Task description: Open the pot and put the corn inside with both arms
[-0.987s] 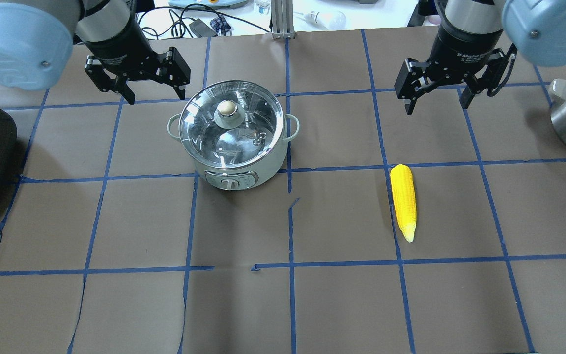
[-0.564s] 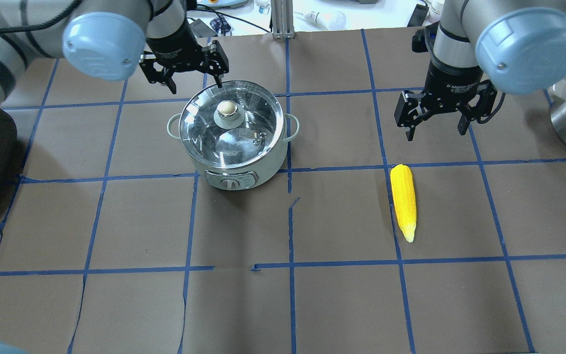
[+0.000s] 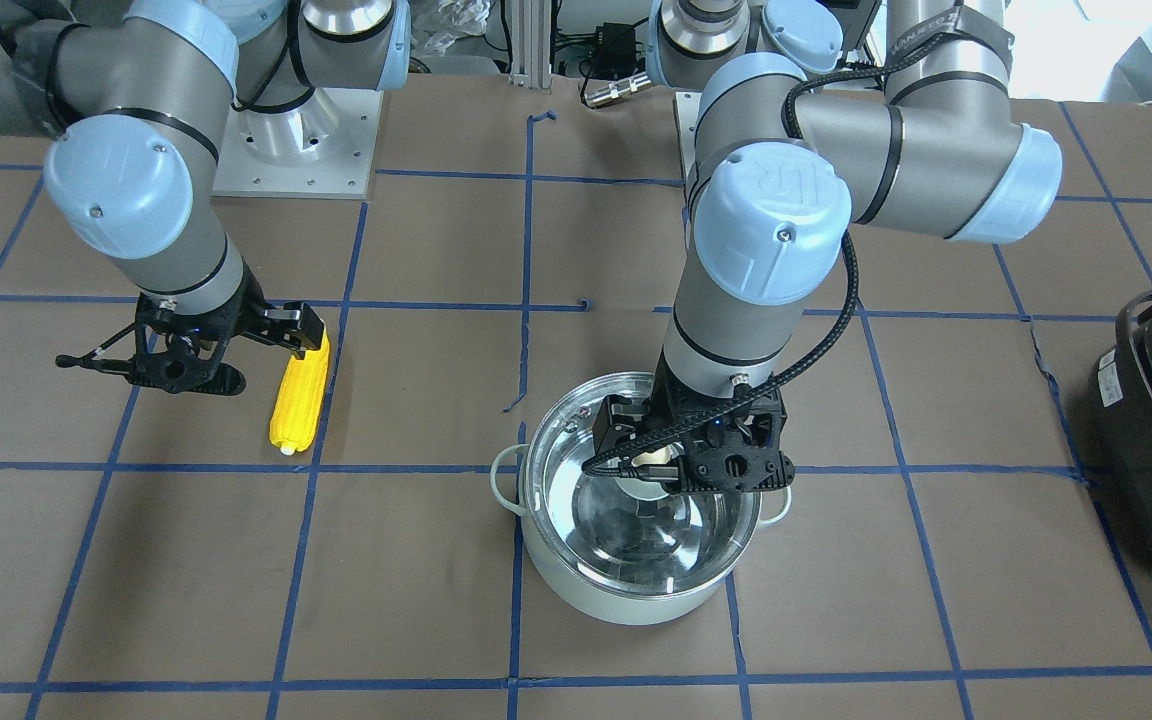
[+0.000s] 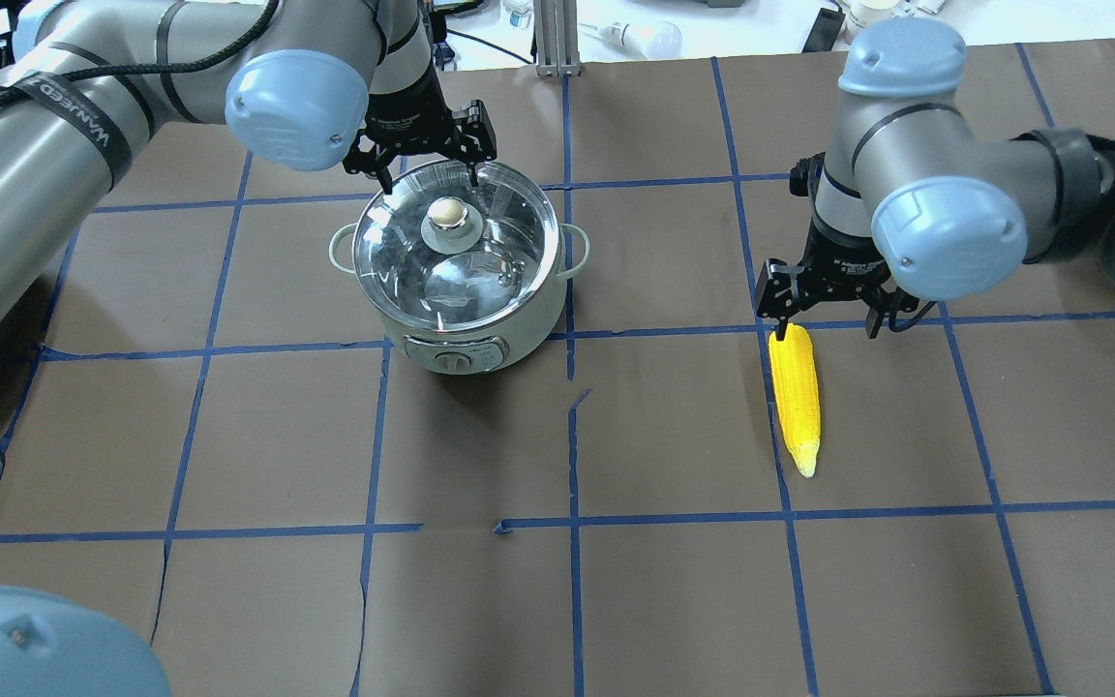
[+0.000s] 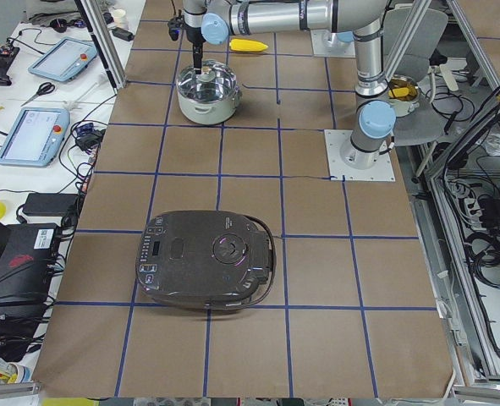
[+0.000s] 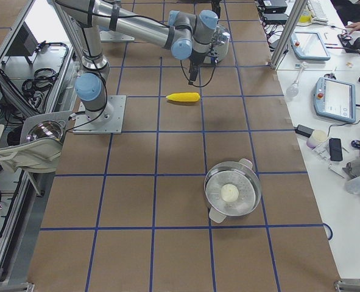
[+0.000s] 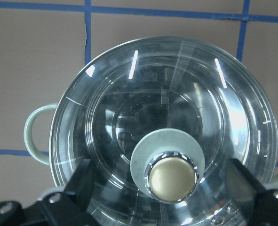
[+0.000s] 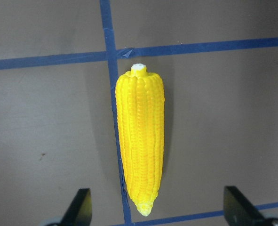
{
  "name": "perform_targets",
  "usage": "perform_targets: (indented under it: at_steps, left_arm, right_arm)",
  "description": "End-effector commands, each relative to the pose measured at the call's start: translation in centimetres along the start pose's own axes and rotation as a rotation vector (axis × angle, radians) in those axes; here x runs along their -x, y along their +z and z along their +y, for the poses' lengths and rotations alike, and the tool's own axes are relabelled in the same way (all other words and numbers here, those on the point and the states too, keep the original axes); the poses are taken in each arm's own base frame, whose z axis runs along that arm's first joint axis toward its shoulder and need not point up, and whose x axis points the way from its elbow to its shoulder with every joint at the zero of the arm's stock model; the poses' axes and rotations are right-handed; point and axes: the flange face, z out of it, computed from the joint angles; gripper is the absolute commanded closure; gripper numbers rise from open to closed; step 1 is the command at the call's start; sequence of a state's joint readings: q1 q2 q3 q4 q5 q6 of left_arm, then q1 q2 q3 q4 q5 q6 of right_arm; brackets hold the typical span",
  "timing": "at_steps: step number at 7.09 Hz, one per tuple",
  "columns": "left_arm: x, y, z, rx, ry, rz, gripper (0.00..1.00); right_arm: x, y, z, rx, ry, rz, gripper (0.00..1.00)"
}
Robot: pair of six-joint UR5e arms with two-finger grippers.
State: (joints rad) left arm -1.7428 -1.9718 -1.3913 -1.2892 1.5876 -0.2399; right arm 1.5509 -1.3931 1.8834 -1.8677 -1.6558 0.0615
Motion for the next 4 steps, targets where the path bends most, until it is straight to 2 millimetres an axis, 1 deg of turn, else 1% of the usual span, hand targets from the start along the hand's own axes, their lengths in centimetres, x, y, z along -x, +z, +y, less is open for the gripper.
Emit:
perform_targets:
  at_steps: [1,2,3,4]
  left_arm:
    - [-0.4,1.1,0.6,0.021,0.002,-0.005,0.00]
    - [-0.4,1.3,0.7,0.026,-0.005,-0.005,0.00]
    - [-0.4,1.5,0.8,0.031,-0.022,-0.003,0.00]
    - [-0.4,1.8,0.7,0.036,-0.024,-0.001,0.02]
  right_arm:
    - [0.6,6.0,0.4,-0.007,0.004,-0.010,0.00]
    - [0.8,7.4,0.0,0.020,0.000,-0.015,0.00]
    - [0.8,7.9,-0.1,0.028,-0.001,-0.014,0.00]
    - [1.0,8.8,-0.9,0.033,-0.002,-0.020,0.00]
